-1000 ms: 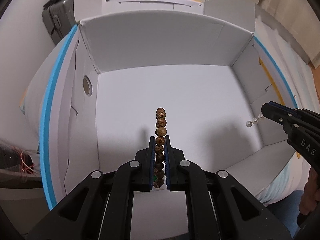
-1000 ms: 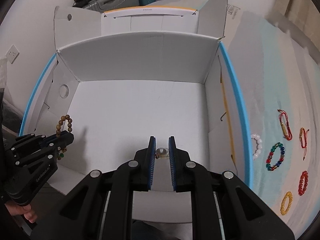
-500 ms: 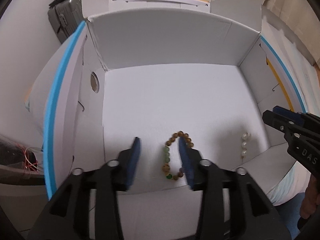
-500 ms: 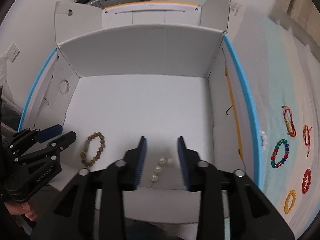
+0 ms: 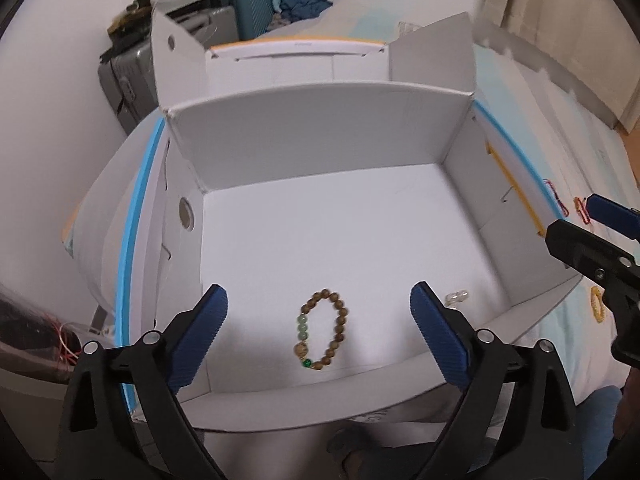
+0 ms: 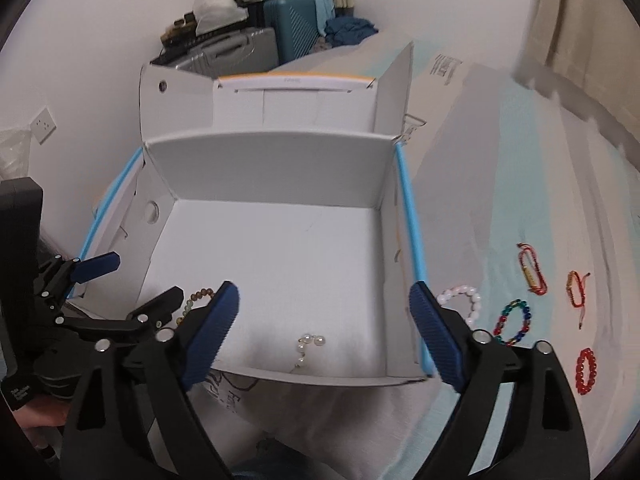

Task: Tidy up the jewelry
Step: 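Move both open tools back from the box toward the remaining bracelets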

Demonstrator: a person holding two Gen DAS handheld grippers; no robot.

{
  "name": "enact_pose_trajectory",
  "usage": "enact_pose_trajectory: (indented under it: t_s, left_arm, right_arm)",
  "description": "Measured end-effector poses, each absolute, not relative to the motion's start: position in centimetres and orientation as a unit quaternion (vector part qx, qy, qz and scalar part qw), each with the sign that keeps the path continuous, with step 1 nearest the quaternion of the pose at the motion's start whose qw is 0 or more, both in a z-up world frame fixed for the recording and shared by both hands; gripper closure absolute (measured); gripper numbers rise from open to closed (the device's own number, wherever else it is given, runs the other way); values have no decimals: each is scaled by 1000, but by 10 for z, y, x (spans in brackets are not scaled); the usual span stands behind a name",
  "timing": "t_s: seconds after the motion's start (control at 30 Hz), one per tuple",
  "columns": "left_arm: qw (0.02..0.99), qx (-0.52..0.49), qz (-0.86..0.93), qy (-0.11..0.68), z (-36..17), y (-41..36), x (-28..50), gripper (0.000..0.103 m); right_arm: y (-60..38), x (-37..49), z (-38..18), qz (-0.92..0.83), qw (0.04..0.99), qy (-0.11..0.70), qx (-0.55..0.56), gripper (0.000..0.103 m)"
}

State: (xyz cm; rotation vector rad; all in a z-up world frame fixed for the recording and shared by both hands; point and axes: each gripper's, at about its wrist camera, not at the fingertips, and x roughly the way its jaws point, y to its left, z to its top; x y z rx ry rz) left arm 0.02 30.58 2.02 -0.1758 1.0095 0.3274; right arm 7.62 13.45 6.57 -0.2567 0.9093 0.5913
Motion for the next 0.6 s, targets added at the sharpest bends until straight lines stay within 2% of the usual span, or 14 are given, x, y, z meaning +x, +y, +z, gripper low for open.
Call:
enact_pose_trajectory:
  t_s: [0.13,0.6]
  left_arm:
    - [869,-77,152,464,33,291,-3,6]
    - [892,-54,120,432,62,229,5,6]
  right_arm:
    - [121,74,77,267,863,414,-115,8]
    - [54,76,99,226,887,393,-82,8]
